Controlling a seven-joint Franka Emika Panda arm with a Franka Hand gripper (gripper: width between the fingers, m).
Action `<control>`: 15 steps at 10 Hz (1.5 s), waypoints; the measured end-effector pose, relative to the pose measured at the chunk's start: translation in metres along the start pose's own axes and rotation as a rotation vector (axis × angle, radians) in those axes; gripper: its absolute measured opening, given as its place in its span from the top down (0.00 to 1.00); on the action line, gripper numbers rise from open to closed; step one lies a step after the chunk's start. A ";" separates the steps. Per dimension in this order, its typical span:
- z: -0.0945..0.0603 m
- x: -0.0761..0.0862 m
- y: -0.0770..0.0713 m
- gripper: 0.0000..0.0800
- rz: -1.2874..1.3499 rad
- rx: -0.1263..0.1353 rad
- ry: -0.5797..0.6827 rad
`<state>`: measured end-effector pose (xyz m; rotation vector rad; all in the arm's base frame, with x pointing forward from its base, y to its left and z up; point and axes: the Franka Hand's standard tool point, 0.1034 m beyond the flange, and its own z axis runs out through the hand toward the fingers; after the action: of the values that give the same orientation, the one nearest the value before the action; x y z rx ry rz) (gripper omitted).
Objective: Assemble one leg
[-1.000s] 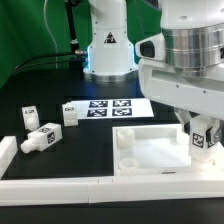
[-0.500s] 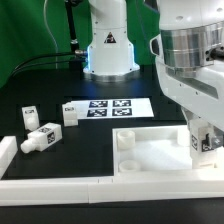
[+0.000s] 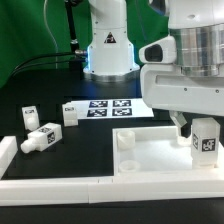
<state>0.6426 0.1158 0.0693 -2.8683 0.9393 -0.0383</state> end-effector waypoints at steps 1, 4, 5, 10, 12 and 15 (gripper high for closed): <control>0.000 0.000 0.000 0.19 -0.078 0.000 0.000; -0.005 0.004 -0.004 0.19 -0.595 -0.057 0.030; -0.004 0.003 -0.004 0.19 -0.528 -0.048 0.026; -0.003 0.005 0.001 0.63 -0.230 -0.046 0.030; -0.002 0.006 0.003 0.63 -0.057 -0.049 0.029; -0.002 0.006 0.004 0.63 0.570 -0.008 -0.009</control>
Offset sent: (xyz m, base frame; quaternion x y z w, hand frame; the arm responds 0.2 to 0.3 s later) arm 0.0136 0.0161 0.0119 -0.0649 0.0224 -0.5326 0.8435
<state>0.6444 0.1089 0.0701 -2.4910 1.7088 0.0317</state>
